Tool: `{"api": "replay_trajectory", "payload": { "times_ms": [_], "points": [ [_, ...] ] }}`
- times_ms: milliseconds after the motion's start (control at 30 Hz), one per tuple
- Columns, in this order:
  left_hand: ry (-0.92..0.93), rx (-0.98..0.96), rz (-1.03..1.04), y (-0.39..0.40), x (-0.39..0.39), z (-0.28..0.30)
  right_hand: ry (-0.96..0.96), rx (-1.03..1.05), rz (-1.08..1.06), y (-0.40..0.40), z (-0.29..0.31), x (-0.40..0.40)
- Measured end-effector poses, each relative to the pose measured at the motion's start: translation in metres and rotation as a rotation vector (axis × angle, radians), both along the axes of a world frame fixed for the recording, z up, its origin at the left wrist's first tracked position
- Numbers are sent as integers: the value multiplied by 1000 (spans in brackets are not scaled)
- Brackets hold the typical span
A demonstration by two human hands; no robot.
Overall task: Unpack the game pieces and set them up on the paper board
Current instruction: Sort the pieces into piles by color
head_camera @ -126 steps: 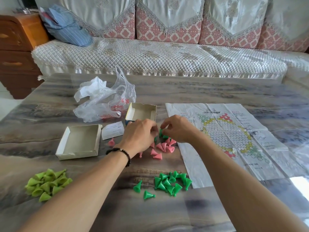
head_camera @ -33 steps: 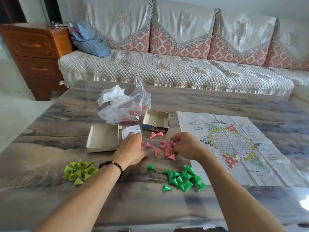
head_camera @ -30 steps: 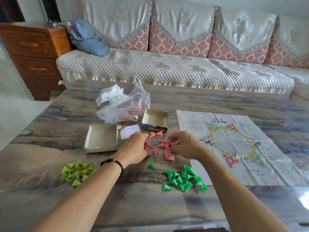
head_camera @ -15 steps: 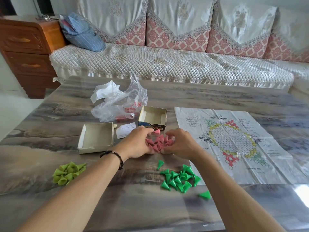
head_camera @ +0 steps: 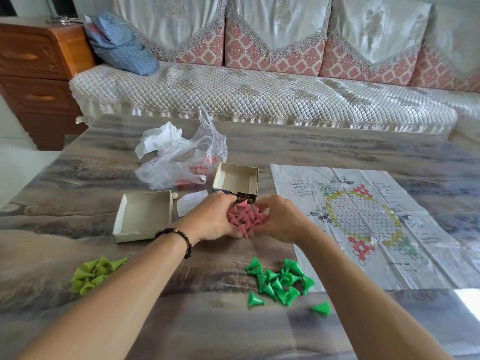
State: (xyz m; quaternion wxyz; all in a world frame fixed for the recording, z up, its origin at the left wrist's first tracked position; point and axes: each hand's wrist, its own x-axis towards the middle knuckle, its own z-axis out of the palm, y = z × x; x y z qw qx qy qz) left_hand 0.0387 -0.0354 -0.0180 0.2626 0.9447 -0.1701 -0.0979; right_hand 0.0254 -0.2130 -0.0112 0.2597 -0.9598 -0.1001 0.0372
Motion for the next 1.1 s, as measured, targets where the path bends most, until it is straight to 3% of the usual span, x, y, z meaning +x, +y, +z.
{"api": "replay_trajectory", "payload": {
  "times_ms": [233,433,500,600,800,1100],
  "points": [
    [-103,-65,-14,5,-10,-3,-32,26,-21,-5,-1,-6],
    [-396,-187,10,6,-65,-1,-152,38,-109,-30,12,-49],
    [-365,-214,-67,3,-80,-2,-151,11,-140,-40,14,-70],
    [-157,-161,-203,-2,-96,-7,-113,3,-196,-57,14,-101],
    [-22,-16,-246,-14,-105,-3,186,-19,-183,-76,9,-144],
    [-19,-44,-221,-14,-104,-5,50,-29,-169,-50,-2,-134]
  ]
}}
